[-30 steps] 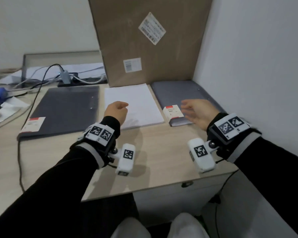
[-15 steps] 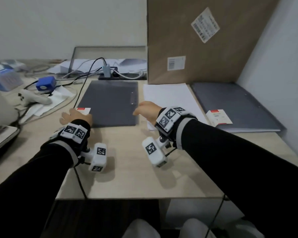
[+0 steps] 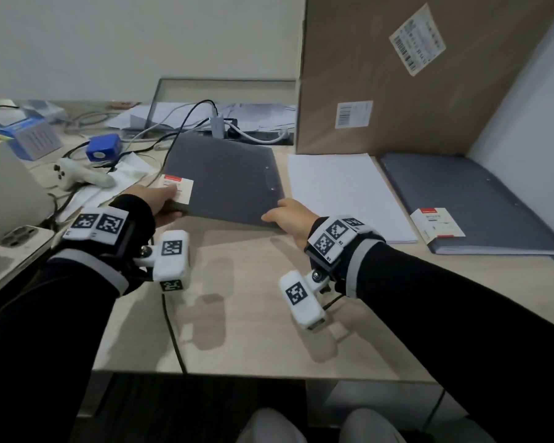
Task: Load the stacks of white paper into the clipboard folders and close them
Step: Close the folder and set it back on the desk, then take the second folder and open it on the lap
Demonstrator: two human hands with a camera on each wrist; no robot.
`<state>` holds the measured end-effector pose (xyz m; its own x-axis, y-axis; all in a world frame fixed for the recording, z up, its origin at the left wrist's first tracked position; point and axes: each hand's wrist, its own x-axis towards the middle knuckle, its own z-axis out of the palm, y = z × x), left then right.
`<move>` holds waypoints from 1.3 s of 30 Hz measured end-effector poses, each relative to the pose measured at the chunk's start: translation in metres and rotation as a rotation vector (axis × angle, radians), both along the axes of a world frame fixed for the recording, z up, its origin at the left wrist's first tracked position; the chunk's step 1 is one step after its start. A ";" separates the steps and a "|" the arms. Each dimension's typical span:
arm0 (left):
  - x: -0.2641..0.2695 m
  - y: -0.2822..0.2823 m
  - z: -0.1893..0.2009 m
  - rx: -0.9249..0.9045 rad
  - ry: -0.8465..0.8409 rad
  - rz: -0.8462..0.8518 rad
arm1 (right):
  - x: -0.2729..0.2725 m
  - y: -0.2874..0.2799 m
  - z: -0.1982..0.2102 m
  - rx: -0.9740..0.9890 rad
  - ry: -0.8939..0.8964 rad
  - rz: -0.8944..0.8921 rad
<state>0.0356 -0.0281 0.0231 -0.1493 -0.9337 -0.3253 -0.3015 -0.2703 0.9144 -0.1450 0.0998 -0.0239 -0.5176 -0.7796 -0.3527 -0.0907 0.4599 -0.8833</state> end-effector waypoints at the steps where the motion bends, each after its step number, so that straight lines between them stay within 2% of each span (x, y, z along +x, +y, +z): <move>1: 0.001 0.004 0.003 -0.001 0.072 -0.002 | 0.000 0.002 0.001 -0.009 -0.004 -0.011; 6: 0.013 0.032 0.025 -0.021 0.338 0.030 | 0.004 0.037 0.030 -0.116 -0.063 -0.108; 11: 0.034 0.087 0.044 0.106 0.487 -0.107 | 0.002 0.093 0.062 -0.252 -0.440 -0.130; 13: 0.038 0.114 0.047 0.132 0.468 -0.193 | 0.001 0.121 0.075 -0.347 -0.488 -0.163; 15: 0.036 0.140 0.046 0.112 0.402 -0.264 | -0.005 0.148 0.080 -0.443 -0.454 -0.196; 18: 0.024 0.180 0.041 0.011 0.182 -0.378 | -0.012 0.194 0.077 -0.519 -0.414 -0.236; 21: 0.005 0.218 0.037 -0.336 -0.097 -0.526 | -0.022 0.244 0.072 -0.562 -0.361 -0.278; 23: -0.008 0.249 0.038 -0.602 -0.219 -0.712 | -0.029 0.276 0.068 -0.570 -0.347 -0.284; 27: -0.042 0.316 0.028 -0.804 -0.624 -1.018 | -0.034 0.334 0.063 -0.527 -0.270 -0.291; 30: -0.064 0.369 0.016 -0.859 -0.655 -1.169 | -0.034 0.373 0.057 -0.483 -0.205 -0.284; 35: -0.083 0.417 -0.001 -0.734 -0.678 -1.355 | -0.034 0.430 0.051 -0.400 -0.115 -0.223; 39: -0.086 0.432 -0.003 -0.728 -0.627 -1.371 | -0.037 0.458 0.043 -0.305 -0.133 -0.296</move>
<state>-0.0507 0.4036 0.0205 -0.9507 -0.2038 -0.2335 -0.2817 0.8825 0.3767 -0.1818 0.5581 0.0193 -0.6997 -0.6836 -0.2075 0.1287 0.1651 -0.9778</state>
